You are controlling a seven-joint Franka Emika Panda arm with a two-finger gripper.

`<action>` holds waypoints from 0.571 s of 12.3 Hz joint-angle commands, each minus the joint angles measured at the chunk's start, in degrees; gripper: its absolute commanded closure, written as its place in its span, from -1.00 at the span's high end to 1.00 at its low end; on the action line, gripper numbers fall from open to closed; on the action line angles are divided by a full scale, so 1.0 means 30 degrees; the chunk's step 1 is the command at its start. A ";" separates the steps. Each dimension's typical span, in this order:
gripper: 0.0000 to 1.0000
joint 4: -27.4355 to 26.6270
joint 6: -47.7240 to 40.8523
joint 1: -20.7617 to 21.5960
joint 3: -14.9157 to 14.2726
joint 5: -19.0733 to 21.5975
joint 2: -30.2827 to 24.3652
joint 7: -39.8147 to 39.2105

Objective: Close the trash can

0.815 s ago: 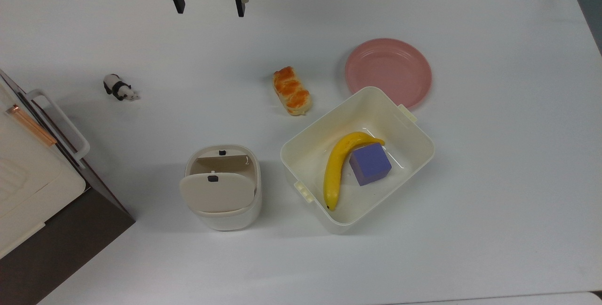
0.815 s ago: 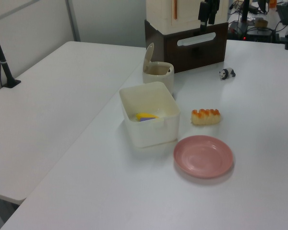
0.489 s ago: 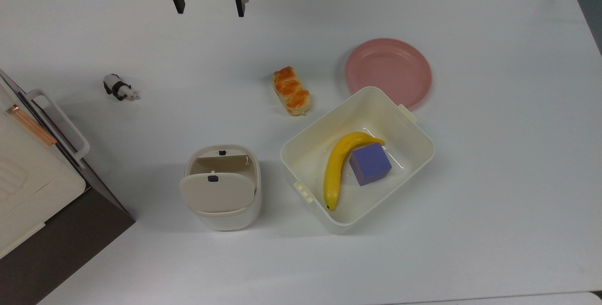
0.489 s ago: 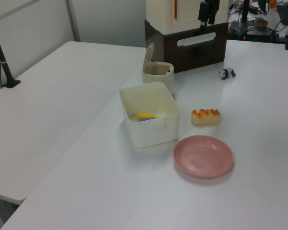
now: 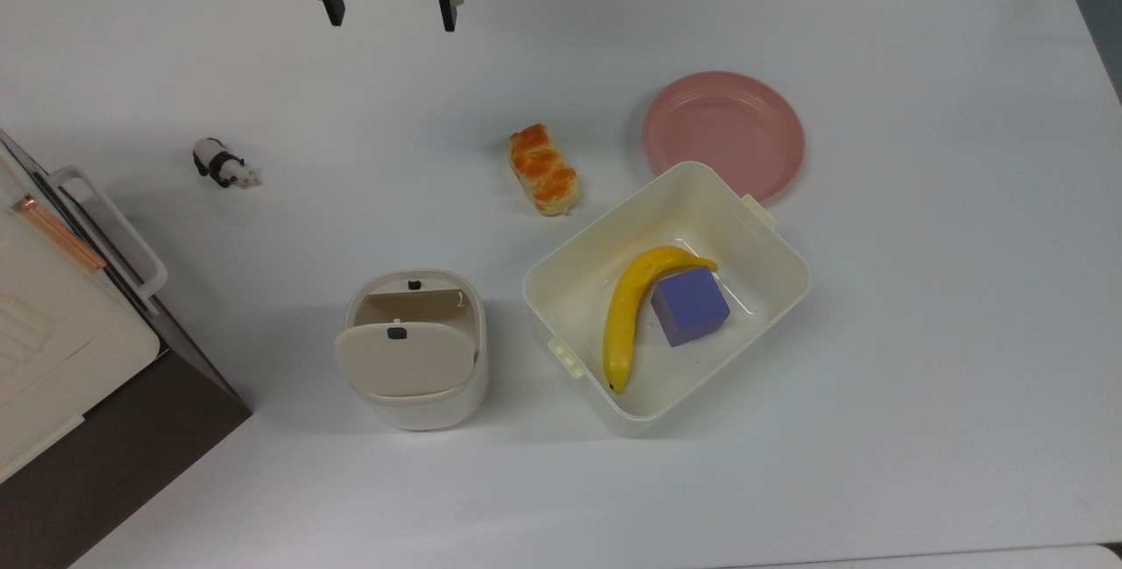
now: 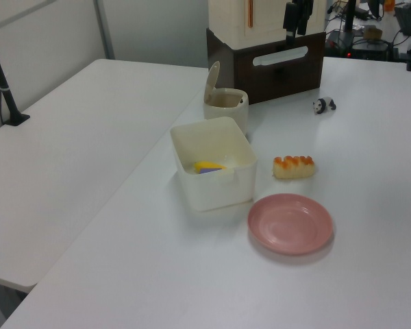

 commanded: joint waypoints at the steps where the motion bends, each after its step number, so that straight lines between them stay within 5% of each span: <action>1: 1.00 -0.0811 0.0223 0.0374 -0.0488 0.0056 -0.0575 -0.0694; 7: 1.00 -0.0869 0.0633 0.0374 -0.0488 -0.0238 -0.0517 -0.1074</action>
